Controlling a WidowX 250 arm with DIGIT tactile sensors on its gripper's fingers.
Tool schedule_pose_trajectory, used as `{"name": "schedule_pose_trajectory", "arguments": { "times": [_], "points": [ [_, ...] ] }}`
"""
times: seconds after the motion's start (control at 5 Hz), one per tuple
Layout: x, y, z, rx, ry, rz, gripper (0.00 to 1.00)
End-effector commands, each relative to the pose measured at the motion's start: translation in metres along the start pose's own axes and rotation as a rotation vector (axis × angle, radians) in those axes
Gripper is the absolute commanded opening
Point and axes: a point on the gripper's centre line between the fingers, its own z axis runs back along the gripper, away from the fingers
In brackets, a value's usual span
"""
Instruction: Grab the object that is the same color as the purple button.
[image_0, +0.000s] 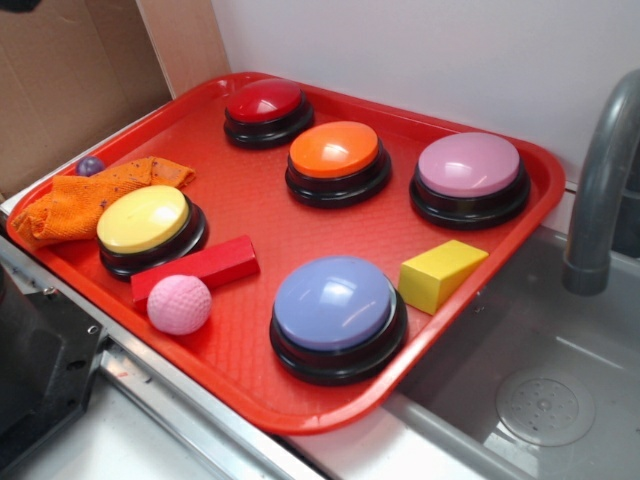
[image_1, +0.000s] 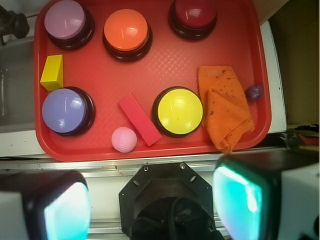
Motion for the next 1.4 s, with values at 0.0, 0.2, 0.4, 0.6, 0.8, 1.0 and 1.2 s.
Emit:
{"name": "schedule_pose_trajectory", "arguments": {
  "times": [0.0, 0.2, 0.4, 0.6, 0.8, 1.0, 1.2],
  "points": [
    [0.000, 0.000, 0.000, 0.000, 0.000, 0.000, 1.00],
    [0.010, 0.021, -0.007, -0.050, -0.015, 0.168, 1.00],
    [0.019, 0.041, -0.016, -0.026, -0.042, 0.335, 1.00],
    [0.024, 0.070, -0.029, -0.002, -0.064, 0.531, 1.00],
    [0.027, 0.106, -0.048, -0.024, -0.112, 0.782, 1.00],
    [0.026, 0.142, -0.076, -0.017, -0.136, 1.031, 1.00],
    [0.020, 0.175, -0.111, 0.026, -0.142, 1.264, 1.00]
  ]
}}
